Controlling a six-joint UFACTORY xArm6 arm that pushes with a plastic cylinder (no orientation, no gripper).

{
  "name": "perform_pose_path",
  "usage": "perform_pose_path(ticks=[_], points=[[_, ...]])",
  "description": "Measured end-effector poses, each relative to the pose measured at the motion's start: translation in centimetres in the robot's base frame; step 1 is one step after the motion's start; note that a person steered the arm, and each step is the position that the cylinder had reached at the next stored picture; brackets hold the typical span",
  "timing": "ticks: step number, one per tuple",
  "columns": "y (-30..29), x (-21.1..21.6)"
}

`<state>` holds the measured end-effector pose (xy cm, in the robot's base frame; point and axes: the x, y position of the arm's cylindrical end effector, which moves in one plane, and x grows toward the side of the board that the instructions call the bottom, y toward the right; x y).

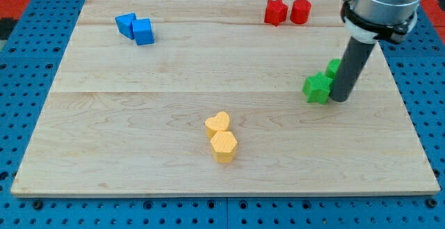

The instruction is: Push the green star up abit

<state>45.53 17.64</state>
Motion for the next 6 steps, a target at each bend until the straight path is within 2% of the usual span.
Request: perform_pose_path(ticks=[2, 3, 6], points=[[3.6, 1.9], [3.5, 2.5], [-3.5, 1.2]])
